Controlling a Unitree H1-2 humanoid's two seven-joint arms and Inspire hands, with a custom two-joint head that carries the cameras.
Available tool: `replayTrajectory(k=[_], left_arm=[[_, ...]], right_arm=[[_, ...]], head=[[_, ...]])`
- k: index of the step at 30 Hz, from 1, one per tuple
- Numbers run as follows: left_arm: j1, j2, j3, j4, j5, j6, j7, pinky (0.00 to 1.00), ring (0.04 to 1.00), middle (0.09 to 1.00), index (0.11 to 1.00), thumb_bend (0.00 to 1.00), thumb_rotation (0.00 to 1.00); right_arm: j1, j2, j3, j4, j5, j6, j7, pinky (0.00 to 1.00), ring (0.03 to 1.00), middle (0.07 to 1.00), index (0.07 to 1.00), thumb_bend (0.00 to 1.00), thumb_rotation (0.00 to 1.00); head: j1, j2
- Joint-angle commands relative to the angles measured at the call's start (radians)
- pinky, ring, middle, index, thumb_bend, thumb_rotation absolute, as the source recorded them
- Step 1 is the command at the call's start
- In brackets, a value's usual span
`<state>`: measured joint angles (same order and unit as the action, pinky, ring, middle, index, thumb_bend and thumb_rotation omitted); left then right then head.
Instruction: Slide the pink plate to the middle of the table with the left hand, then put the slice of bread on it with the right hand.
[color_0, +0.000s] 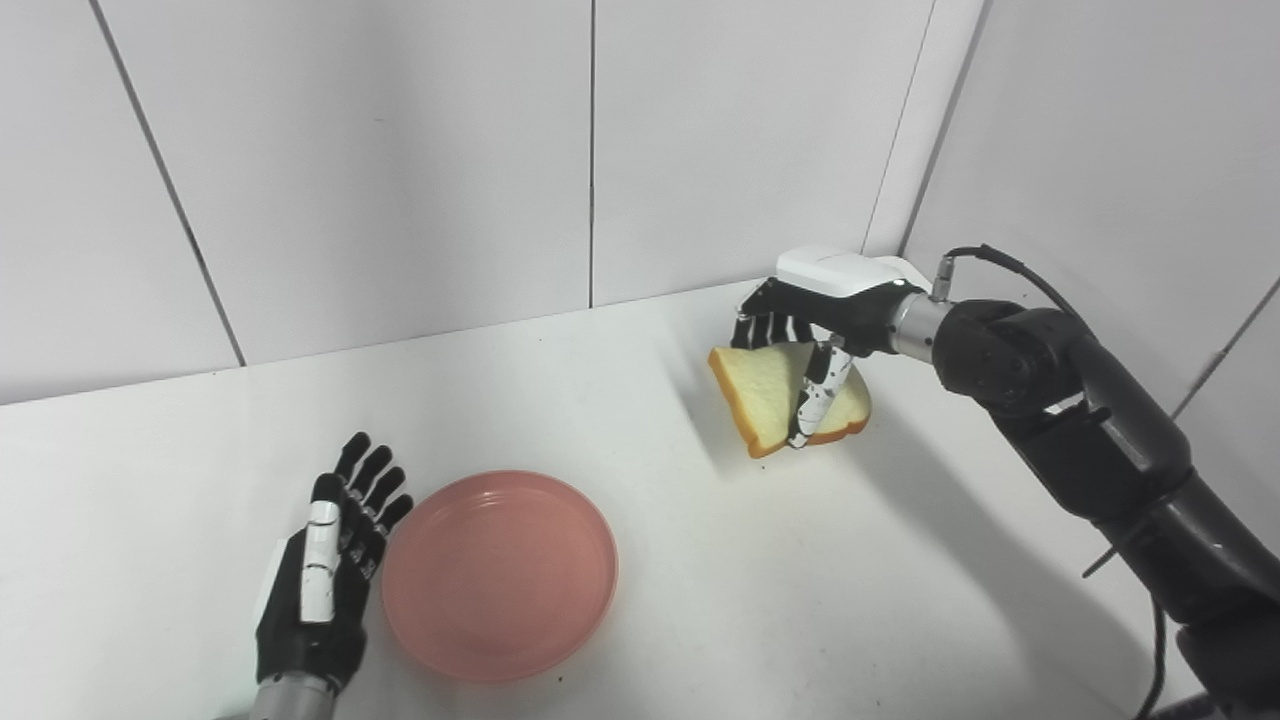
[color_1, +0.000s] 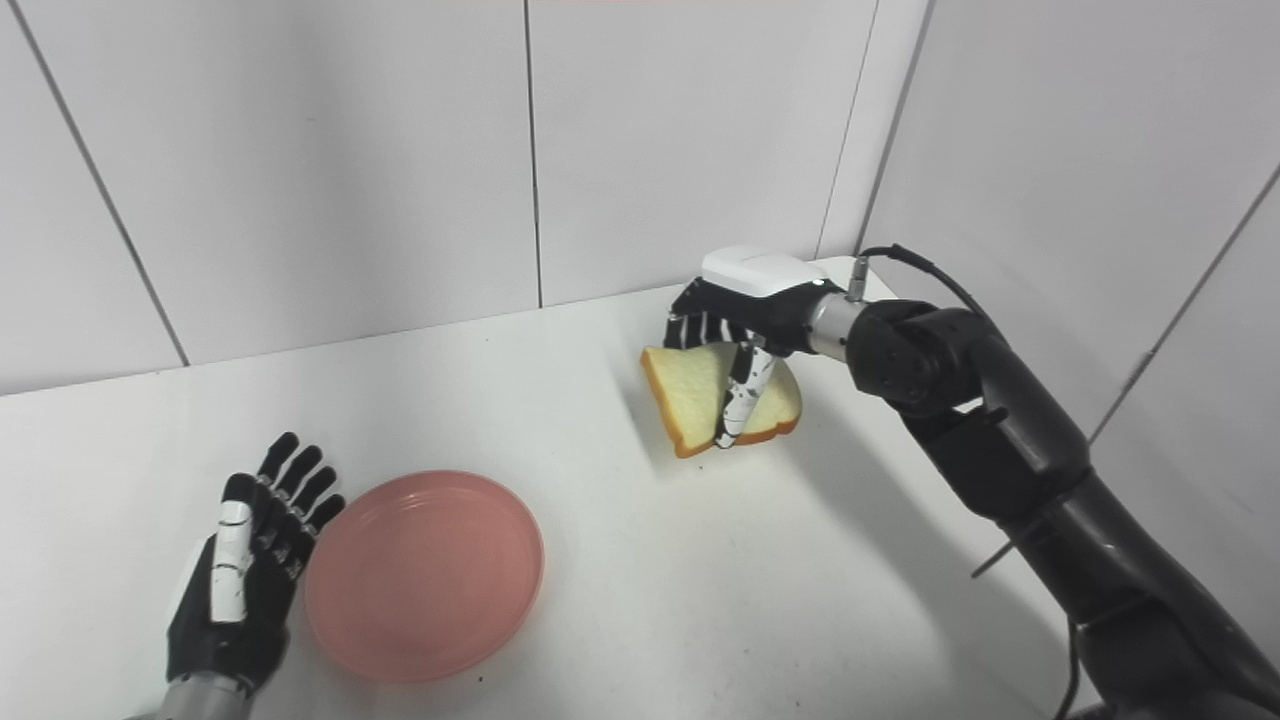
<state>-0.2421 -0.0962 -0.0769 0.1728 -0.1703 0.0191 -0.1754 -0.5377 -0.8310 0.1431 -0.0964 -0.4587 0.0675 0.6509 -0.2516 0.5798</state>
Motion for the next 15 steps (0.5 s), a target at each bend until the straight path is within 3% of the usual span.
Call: replayTrajectory(k=[1, 9, 15], left_arm=[[-0.006, -0.020, -0.010, 0.000, 0.013, -0.019, 0.005, 0.89, 0.922, 0.938, 0.916, 0.66, 0.92], [-0.011, -0.047, -0.011, 0.042, 0.020, -0.051, 0.026, 0.89, 0.913, 0.921, 0.894, 0.71, 0.88], [-0.012, -0.061, -0.012, 0.051, 0.017, -0.057, 0.024, 0.90, 0.919, 0.926, 0.902, 0.71, 0.86]], right_arm=[[-0.058, -0.005, -0.006, -0.041, 0.013, -0.001, -0.001, 0.42, 0.486, 0.486, 0.494, 0.53, 0.00], [-0.093, 0.080, 0.054, -0.063, 0.027, -0.044, 0.003, 0.43, 0.496, 0.501, 0.483, 0.52, 0.00], [-0.115, 0.140, 0.084, -0.060, 0.068, -0.095, -0.001, 0.38, 0.451, 0.469, 0.502, 0.52, 0.00]], head=[[0.028, 0.004], [0.111, 0.005], [0.179, 0.009]])
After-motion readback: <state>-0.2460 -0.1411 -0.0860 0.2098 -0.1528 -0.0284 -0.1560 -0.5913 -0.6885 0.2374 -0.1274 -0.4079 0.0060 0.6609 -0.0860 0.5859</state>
